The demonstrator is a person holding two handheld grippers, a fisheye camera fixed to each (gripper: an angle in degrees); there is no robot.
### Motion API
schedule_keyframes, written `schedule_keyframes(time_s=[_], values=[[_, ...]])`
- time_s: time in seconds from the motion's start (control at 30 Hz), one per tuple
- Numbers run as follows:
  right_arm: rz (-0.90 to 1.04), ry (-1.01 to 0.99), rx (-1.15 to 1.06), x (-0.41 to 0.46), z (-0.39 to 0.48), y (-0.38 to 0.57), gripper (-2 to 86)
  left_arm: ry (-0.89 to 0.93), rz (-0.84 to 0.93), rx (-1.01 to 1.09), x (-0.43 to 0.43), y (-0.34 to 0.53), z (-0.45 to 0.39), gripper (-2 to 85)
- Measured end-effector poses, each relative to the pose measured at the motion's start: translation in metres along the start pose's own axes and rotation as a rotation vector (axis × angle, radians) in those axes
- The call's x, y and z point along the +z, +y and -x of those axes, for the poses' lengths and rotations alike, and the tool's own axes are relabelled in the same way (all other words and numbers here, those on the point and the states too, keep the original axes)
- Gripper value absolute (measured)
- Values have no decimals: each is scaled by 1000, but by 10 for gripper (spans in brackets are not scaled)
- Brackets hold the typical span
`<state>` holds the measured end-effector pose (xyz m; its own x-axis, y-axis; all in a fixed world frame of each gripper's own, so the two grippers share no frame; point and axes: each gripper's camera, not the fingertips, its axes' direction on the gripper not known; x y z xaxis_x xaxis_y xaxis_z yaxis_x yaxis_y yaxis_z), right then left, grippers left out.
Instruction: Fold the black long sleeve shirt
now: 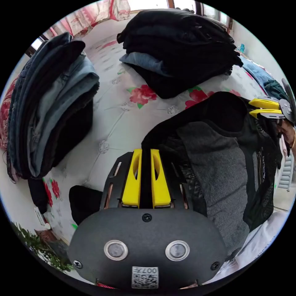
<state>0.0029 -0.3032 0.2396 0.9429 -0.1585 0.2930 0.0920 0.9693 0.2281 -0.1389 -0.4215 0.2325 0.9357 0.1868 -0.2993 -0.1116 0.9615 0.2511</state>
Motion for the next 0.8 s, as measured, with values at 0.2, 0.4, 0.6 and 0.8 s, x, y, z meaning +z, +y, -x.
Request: schedule_keyframes(time_s=[0.2,0.4,0.6,0.8], values=[[-58,3,32,-20,-46,6,13,311,-35,-133,1,27,85,-5],[-331,-183,163,-84,-74,31,25,536,-119,-208,-9,55,123,-7],[-230,-630,82,-29,-29,-21,61,695,-201,-233,-26,79,136,-6],[-208,-875,150,11,-17,-49,31,625,-209,-160,-48,97,131,-6]])
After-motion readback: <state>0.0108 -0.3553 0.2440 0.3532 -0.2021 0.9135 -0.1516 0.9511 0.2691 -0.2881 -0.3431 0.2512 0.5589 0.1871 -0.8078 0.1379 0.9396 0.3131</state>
